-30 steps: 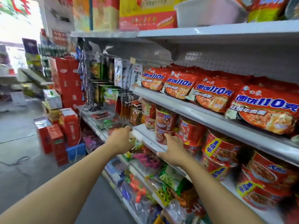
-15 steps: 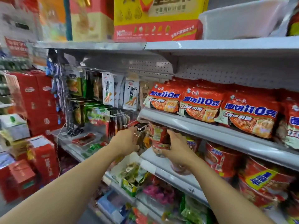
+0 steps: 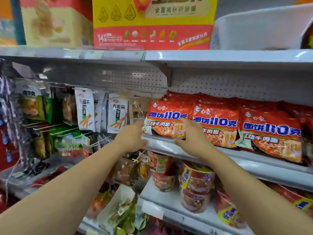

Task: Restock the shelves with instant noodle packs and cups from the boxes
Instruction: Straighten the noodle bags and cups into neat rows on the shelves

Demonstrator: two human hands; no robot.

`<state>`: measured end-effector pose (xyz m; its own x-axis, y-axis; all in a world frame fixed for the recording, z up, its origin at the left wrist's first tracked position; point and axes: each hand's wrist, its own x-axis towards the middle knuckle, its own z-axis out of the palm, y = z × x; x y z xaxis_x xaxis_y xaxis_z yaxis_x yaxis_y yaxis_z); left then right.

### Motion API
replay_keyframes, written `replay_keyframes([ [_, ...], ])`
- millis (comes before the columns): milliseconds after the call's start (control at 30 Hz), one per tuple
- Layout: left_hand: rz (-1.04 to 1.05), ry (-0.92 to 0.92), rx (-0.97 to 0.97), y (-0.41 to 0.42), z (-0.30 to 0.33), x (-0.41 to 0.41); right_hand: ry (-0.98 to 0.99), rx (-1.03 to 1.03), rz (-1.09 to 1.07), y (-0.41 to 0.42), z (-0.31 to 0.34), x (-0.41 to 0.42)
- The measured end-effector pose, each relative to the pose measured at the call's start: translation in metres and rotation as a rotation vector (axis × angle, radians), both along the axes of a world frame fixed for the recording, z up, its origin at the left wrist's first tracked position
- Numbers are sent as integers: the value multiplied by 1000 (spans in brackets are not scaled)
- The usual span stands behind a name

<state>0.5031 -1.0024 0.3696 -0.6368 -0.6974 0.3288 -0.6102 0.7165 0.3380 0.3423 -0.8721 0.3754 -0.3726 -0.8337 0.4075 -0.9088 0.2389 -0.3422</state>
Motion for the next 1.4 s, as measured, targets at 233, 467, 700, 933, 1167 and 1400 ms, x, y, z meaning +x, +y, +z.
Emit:
replay_keyframes([
  [233, -68, 88, -5, -59, 21, -37, 97, 12, -63, -55, 24, -36],
  [467, -157, 120, 42, -107, 38, -64, 100, 131, -78, -81, 21, -56],
  [700, -377, 178, 224, -145, 53, -97, 157, 272, -196, -95, 31, -58],
  [933, -509, 129, 313, -173, 64, -137, 135, 381, -337, -104, 40, -47],
  [1167, -526, 136, 439, -182, 64, -161, 114, 377, -387, -109, 38, -38],
  [1400, -514, 115, 264, -188, 63, -174, 288, 358, -467, -115, 29, -39],
])
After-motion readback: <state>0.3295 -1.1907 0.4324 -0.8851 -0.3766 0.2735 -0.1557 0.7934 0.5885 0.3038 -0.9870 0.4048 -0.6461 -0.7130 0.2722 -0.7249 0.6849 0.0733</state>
